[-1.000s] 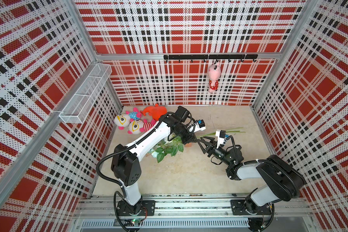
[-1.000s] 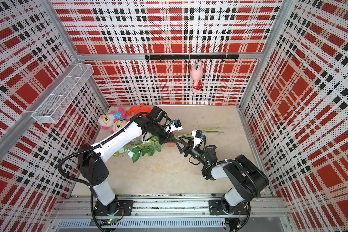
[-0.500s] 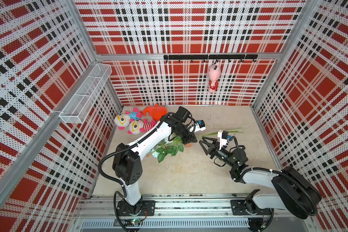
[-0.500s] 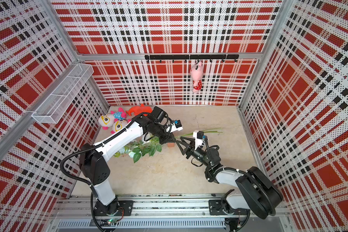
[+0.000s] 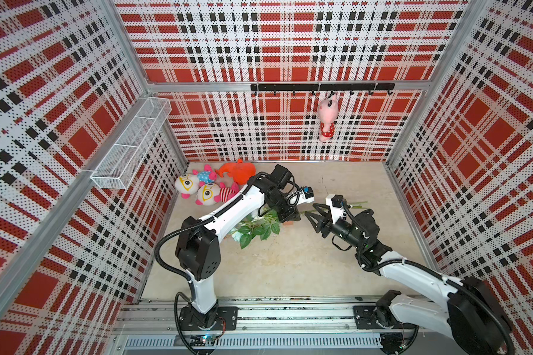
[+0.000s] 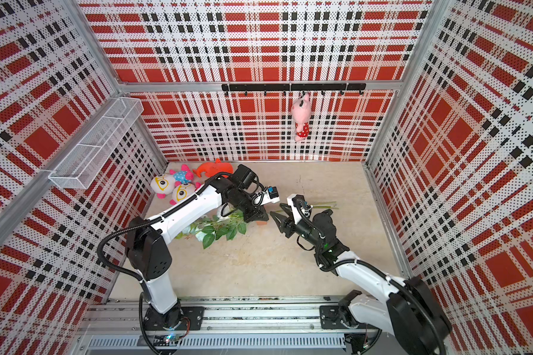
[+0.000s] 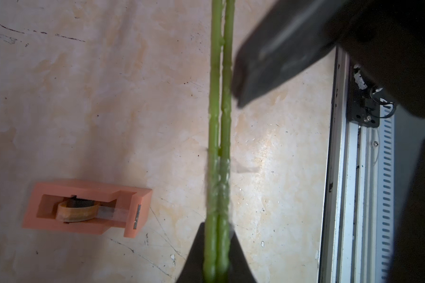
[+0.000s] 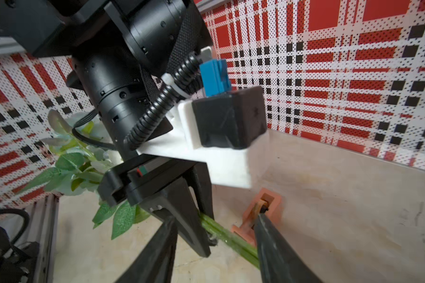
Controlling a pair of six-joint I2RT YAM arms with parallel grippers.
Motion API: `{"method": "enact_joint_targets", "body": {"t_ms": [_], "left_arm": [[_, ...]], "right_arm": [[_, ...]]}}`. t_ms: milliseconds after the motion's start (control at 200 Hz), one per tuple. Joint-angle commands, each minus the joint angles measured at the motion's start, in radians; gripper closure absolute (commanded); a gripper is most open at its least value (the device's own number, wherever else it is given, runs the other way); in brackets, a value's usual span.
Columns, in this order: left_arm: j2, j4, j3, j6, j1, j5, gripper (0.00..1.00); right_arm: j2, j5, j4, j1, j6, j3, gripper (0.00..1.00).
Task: Wrap bouquets with tape
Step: Wrap the tape around the bouquet.
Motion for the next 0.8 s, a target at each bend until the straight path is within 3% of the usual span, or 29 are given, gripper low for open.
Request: {"method": "enact_joint_targets", "body": {"t_ms": [0, 130, 311, 481, 797], "left_arm": [[0.015, -0.073, 0.025, 0.071, -0.002, 0.039, 1.00], [0.020, -0.081, 0.026, 0.078, 0.001, 0.053, 1.00], [0.026, -0.095, 0.035, 0.088, 0.004, 0.067, 1.00], [0.037, -0.116, 0.046, 0.092, 0.006, 0.070, 1.00], [0.037, -0.120, 0.038, 0.100, -0.002, 0.067, 1.00]], "right_arm": [[-0.118, 0.043, -0.390, -0.004, -0.324, 0.032, 0.43], [-0.237, 0.047, -0.525, 0.003, -0.543, 0.024, 0.51], [-0.279, 0.035, -0.490, 0.071, -0.813, -0.010, 0.51], [-0.169, 0.068, -0.347, 0.100, -0.958, -0.005, 0.53], [0.085, 0.193, -0.399, 0.073, -1.074, 0.167, 0.55]]}}
